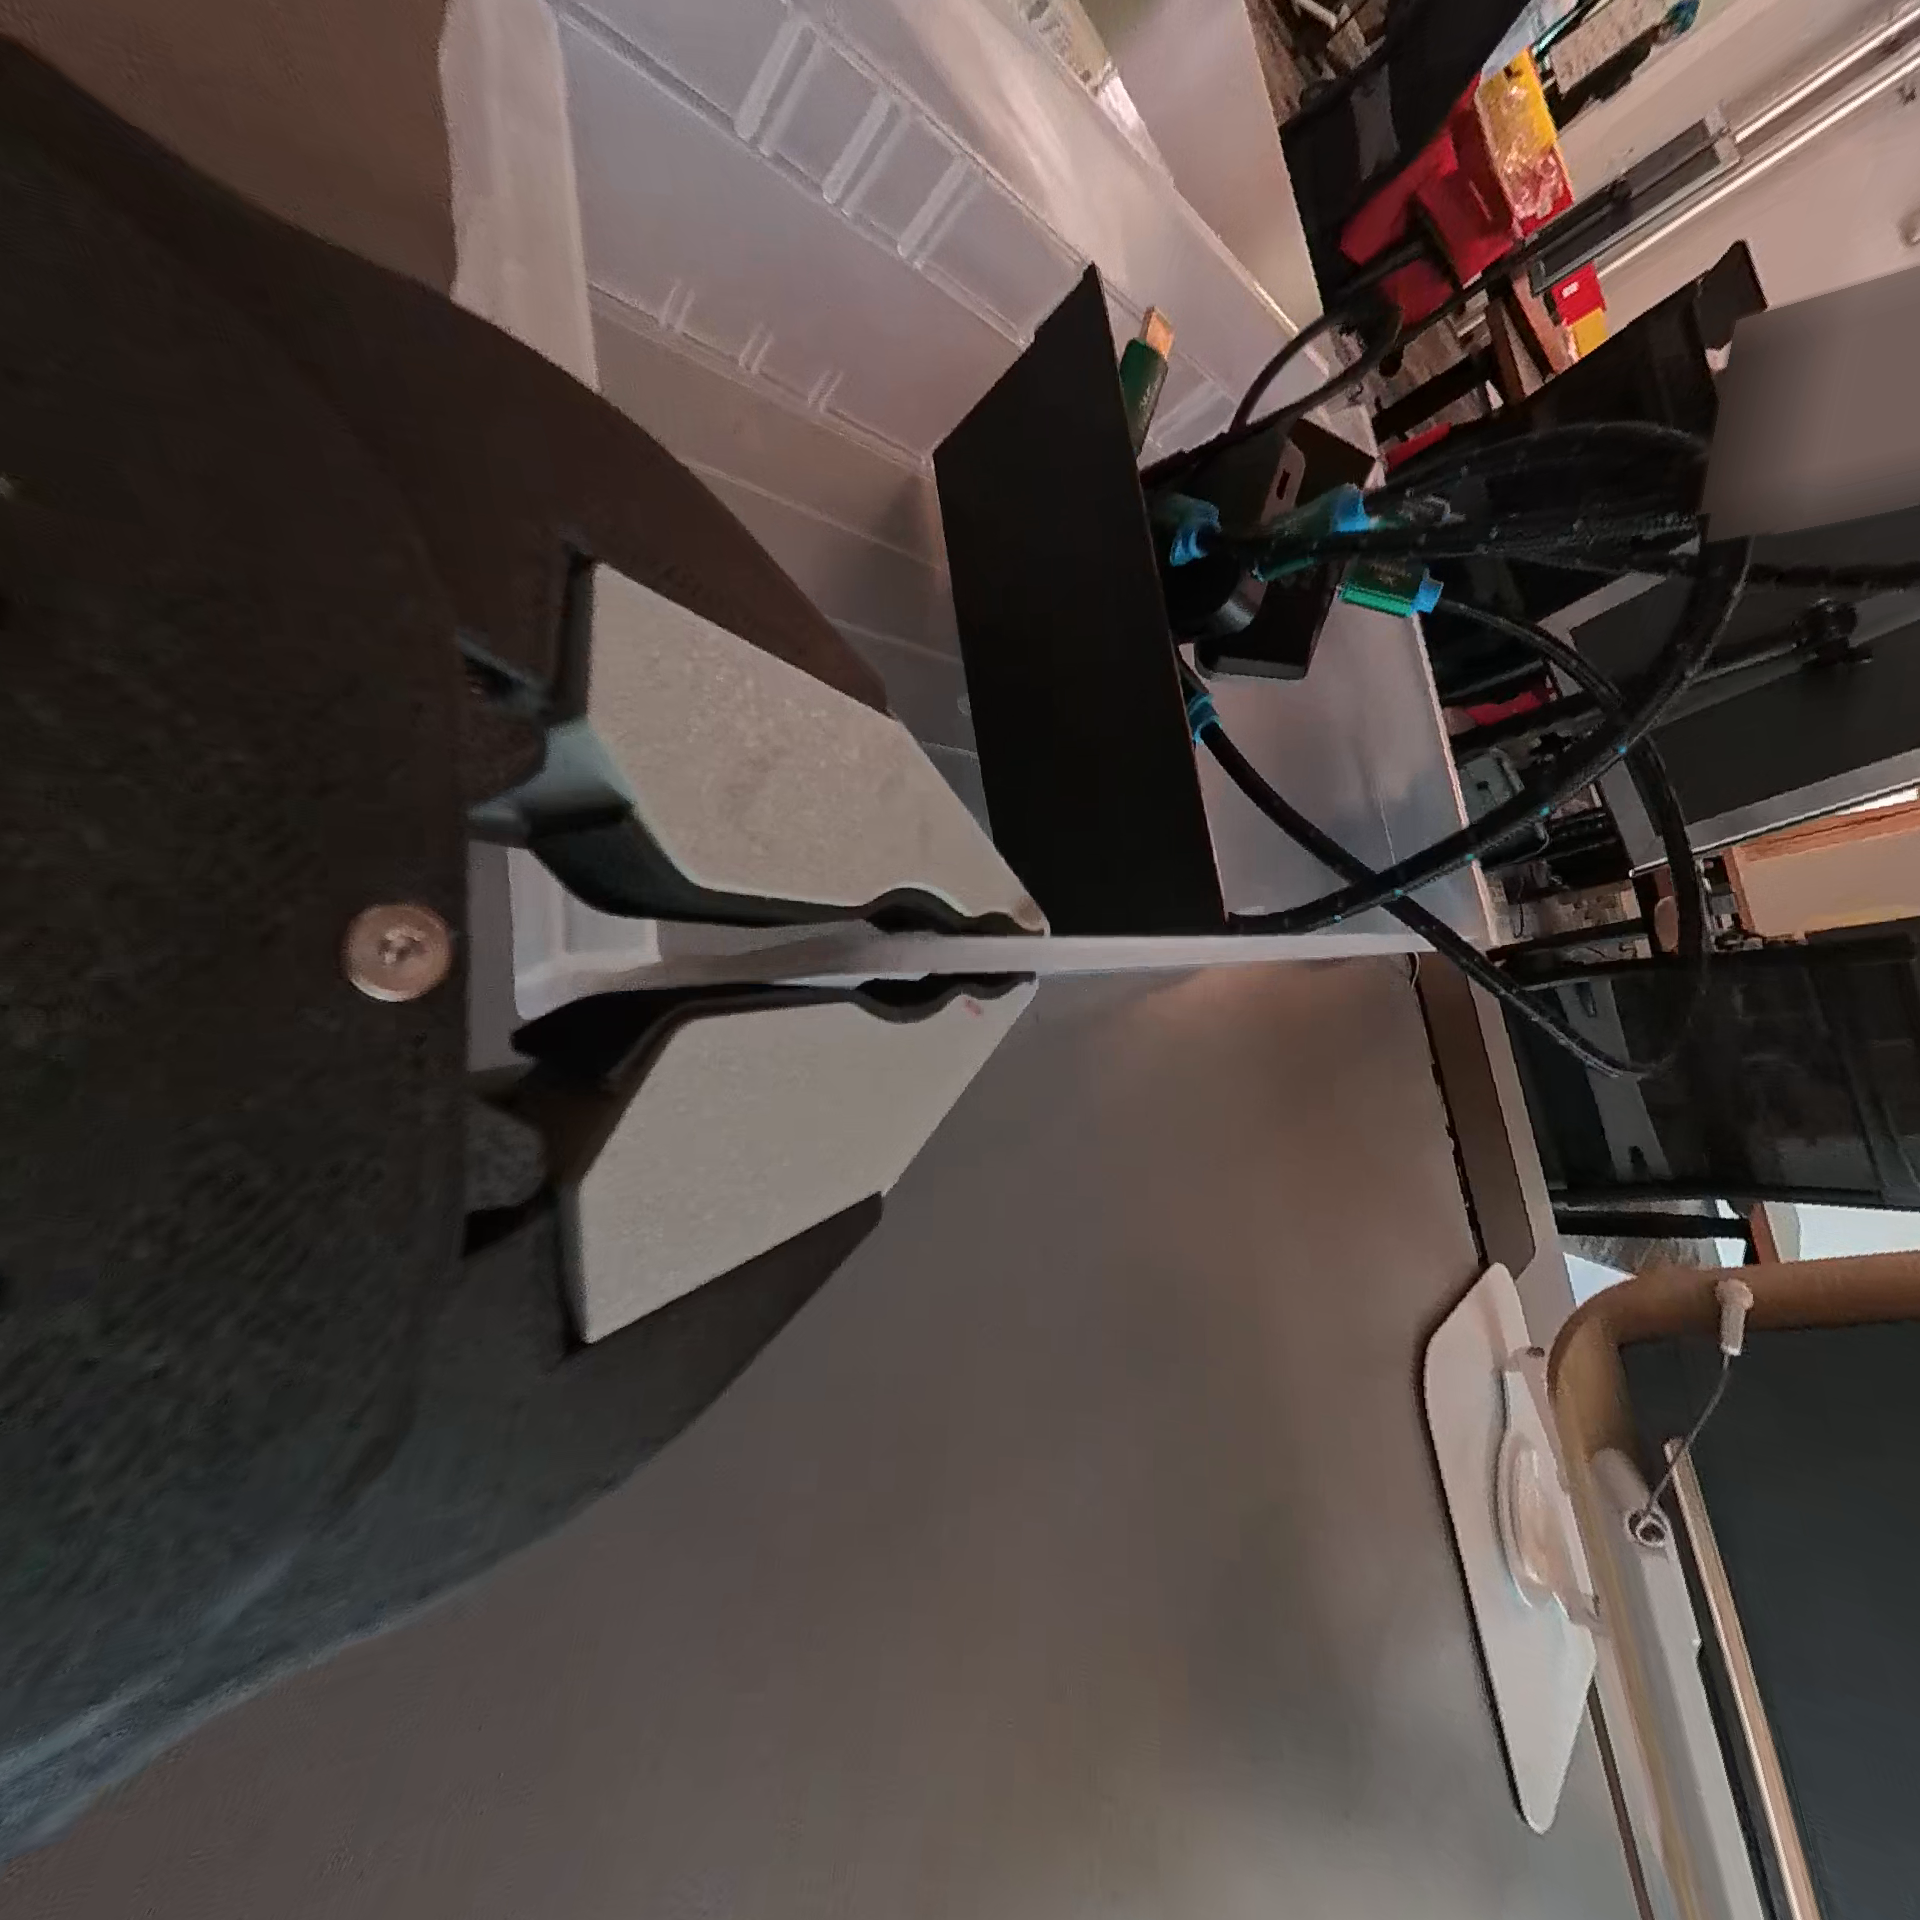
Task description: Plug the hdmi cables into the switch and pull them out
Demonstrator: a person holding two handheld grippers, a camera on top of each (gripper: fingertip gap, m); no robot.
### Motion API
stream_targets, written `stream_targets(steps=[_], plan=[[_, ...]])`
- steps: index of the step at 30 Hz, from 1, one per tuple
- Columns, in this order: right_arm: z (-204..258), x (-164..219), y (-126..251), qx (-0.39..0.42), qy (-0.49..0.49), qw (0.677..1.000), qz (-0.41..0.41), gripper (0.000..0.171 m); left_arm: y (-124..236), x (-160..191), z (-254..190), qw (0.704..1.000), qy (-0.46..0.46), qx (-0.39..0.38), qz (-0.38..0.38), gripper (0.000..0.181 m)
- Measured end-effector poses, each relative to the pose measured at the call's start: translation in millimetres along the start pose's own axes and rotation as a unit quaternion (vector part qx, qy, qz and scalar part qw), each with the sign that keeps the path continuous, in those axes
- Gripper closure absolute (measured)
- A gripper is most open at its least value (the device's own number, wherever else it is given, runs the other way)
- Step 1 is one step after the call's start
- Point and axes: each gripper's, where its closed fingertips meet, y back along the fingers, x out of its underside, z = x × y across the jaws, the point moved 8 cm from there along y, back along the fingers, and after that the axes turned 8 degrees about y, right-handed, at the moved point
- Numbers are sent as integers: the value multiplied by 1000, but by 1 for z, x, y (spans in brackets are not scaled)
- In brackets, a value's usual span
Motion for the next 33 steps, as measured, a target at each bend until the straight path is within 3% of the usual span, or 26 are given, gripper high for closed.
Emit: stream_targets(steps=[3, 6, 9, 14, 16, 19, 22, 26, 33], plan=[[-1, -3, -6, 11, -5, 1000, 3, 170, -3, -1, -6, 1000, 0, 6, 2, 179], [1, -7, -8, 19, 2, 1000, 12, 168, -2, 0, -14, 1000, -8, 29, 6, 153], [1, -13, 2, 24, 10, 1000, -10, 164, 7, 1, -14, 999, -19, 35, 6, 145], [-11, -33, 33, 30, -7, 997, -64, 122, 30, -12, -11, 998, -47, 36, -17, 139], [-4, -46, 38, 3, -8, 996, -87, 110, 36, -23, -23, 997, -50, 51, -37, 146], [23, -72, 29, -68, 8, 991, -111, 101, 32, -42, -50, 994, -31, 87, -60, 177], [53, -107, 7, -138, 11, 976, -170, 89, -1, -55, -77, 993, 1, 111, -52, 181], [74, -154, -48, -157, 6, 970, -187, 70, -73, -62, -113, 993, 17, 114, -15, 181], [83, -206, -158, -94, 16, 979, -183, 62, -172, -70, -155, 997, -21, 70, -31, 175]])
